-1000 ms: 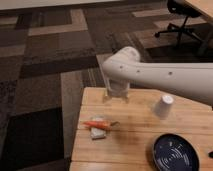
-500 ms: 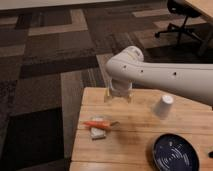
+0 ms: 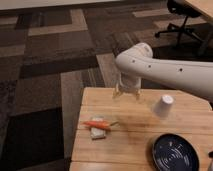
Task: Place the ceramic cup over the eraser
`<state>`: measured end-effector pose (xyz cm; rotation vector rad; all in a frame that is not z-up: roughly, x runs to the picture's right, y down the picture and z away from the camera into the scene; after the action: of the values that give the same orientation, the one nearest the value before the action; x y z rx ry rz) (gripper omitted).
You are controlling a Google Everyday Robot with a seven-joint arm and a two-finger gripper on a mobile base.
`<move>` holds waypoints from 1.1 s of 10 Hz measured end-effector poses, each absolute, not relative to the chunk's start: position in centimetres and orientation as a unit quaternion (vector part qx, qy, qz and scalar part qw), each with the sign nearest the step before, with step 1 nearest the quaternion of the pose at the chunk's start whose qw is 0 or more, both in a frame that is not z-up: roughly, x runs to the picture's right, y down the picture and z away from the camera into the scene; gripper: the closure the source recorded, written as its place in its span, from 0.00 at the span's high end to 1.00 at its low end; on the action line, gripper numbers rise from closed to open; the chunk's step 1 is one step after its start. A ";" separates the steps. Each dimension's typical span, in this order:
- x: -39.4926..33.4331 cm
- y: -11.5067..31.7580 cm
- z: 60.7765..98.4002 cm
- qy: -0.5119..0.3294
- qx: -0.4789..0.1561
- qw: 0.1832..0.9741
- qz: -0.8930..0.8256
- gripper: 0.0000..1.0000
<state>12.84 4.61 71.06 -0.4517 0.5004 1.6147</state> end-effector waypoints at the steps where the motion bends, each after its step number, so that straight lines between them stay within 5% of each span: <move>1: 14.6 4.6 71.1 0.224 -0.208 0.633 0.712 0.65; 11: 20.8 3.6 70.4 0.246 -0.189 0.617 0.723 0.65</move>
<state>20.85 3.56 70.37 -0.4361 0.5662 1.6658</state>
